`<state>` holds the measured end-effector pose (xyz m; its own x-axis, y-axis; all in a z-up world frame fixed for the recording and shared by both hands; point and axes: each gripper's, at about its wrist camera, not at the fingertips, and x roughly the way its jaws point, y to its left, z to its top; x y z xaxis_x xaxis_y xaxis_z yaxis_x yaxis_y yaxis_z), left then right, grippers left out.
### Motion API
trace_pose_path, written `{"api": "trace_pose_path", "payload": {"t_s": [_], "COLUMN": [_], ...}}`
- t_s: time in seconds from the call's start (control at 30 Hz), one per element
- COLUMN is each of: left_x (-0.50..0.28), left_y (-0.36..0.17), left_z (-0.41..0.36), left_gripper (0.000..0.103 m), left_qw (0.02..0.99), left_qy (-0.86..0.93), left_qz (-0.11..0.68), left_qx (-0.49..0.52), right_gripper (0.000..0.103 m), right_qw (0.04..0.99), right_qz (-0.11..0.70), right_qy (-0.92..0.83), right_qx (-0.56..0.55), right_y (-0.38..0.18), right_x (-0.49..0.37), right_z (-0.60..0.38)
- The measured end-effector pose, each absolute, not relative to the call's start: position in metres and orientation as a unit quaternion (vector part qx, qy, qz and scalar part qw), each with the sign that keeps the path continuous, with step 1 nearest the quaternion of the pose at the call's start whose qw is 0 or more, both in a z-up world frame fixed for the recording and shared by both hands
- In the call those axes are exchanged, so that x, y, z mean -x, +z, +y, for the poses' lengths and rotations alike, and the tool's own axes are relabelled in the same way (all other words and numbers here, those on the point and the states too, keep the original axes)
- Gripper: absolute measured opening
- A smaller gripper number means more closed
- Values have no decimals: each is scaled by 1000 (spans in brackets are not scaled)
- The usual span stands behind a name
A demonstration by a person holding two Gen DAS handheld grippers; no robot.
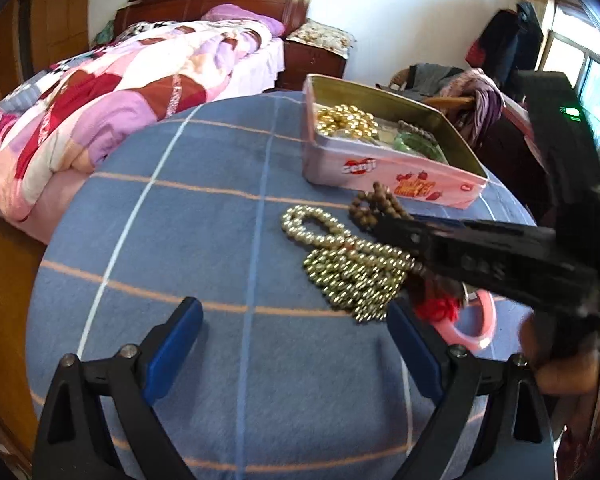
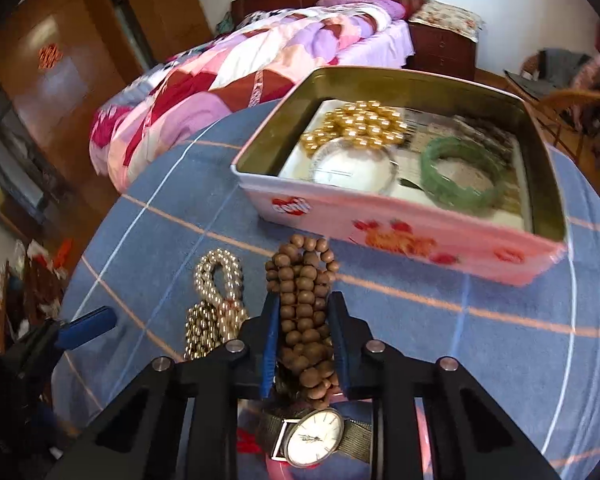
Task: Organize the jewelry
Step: 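Grasp the brown wooden bead bracelet with the right tool, then lift the wooden beads with the right tool while the left tool grasps the gold bead necklace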
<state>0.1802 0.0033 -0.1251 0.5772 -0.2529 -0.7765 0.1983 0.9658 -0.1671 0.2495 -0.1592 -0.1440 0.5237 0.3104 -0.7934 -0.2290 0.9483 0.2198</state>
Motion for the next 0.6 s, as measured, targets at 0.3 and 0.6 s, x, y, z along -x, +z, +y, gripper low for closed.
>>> {"api": "trace_pose_path", "payload": {"t_s": [0.3, 0.6], "left_x": [-204, -199], "left_y": [-131, -128], "left_z": [-21, -22], "left_gripper": [76, 15], "left_qw": [877, 868], "left_qy": [-132, -187], "left_qz": [462, 459], "left_qx": [15, 33], "right_gripper": [17, 17], "right_qw": [889, 892], "right_qz": [384, 347], "right_qy": [144, 141], "right_qx": [-202, -252], "right_y": [-103, -88], "right_x": [-199, -177], "right_z": [-227, -241]}}
